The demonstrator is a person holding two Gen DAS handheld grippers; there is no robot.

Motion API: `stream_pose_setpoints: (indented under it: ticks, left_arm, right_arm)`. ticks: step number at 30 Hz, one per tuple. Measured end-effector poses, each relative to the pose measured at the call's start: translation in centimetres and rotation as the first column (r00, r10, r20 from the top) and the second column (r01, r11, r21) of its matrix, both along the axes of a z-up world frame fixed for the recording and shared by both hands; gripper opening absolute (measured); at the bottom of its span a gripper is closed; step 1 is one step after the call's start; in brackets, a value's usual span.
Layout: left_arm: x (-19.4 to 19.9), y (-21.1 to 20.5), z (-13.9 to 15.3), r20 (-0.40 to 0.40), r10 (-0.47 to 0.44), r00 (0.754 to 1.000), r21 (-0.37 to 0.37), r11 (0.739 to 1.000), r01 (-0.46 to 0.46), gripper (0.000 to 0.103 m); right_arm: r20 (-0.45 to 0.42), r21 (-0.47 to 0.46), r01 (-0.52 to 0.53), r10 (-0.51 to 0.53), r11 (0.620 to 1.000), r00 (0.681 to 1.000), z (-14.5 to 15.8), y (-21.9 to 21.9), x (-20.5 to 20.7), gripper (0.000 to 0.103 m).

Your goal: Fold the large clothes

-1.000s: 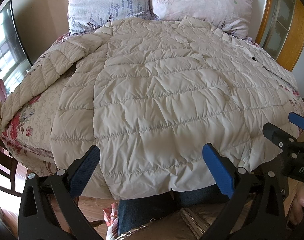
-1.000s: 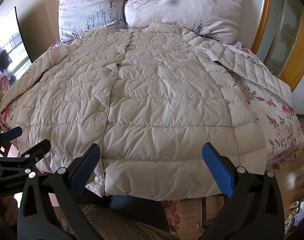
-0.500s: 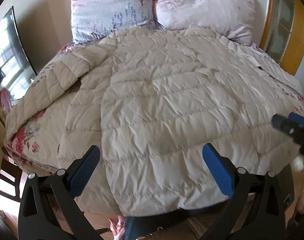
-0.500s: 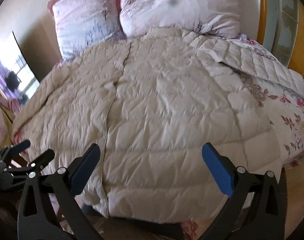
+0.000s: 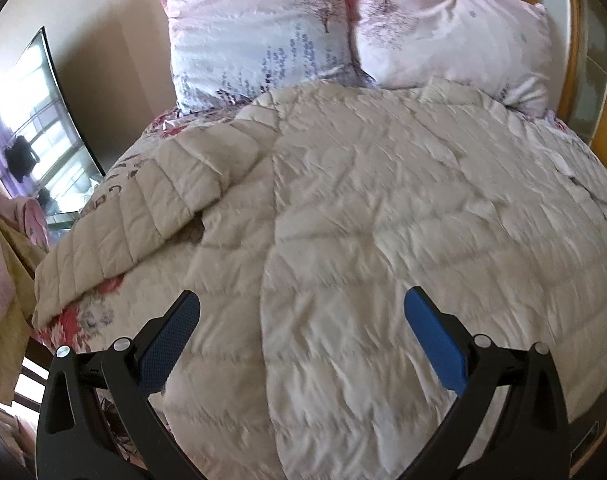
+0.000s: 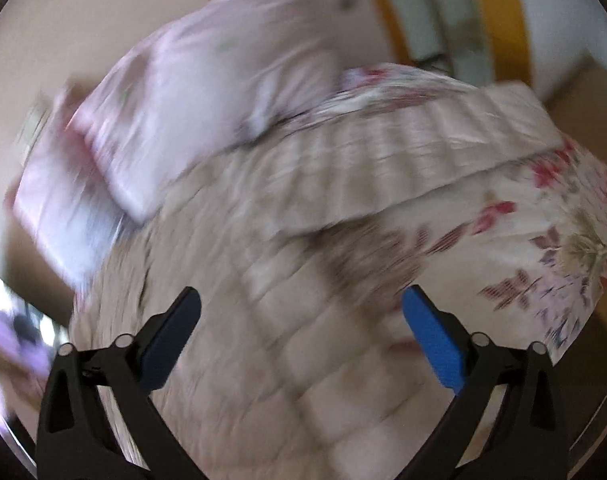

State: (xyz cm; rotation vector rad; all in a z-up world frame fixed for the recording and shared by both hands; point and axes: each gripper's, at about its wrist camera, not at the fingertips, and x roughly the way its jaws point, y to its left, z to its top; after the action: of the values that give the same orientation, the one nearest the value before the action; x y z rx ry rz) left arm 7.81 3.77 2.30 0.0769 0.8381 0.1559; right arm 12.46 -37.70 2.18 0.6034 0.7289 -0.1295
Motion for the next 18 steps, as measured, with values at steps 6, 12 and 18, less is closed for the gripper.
stream_pose_setpoints:
  ticks: [6, 12, 18]
  left_arm:
    - [2.2, 1.7, 0.0, 0.0, 0.048, 0.999, -0.041, 0.998, -0.048, 0.102]
    - [4.1, 2.3, -0.1, 0.008, 0.085, 0.996, -0.048, 0.995, -0.084, 0.102]
    - [5.9, 1.8, -0.2, 0.009, 0.058, 0.998, -0.056, 0.997, -0.057, 0.102]
  right_arm:
    - [-0.09, 0.252, 0.236, -0.22, 0.939, 0.971, -4.0, -9.9, 2.3, 0.077]
    - [-0.118, 0.349, 0.352, -0.332, 0.869, 0.936, -6.6, -14.7, 2.4, 0.067]
    - [-0.127, 0.328, 0.447, -0.43, 0.832, 0.894, -6.7, -18.1, 2.6, 0.055]
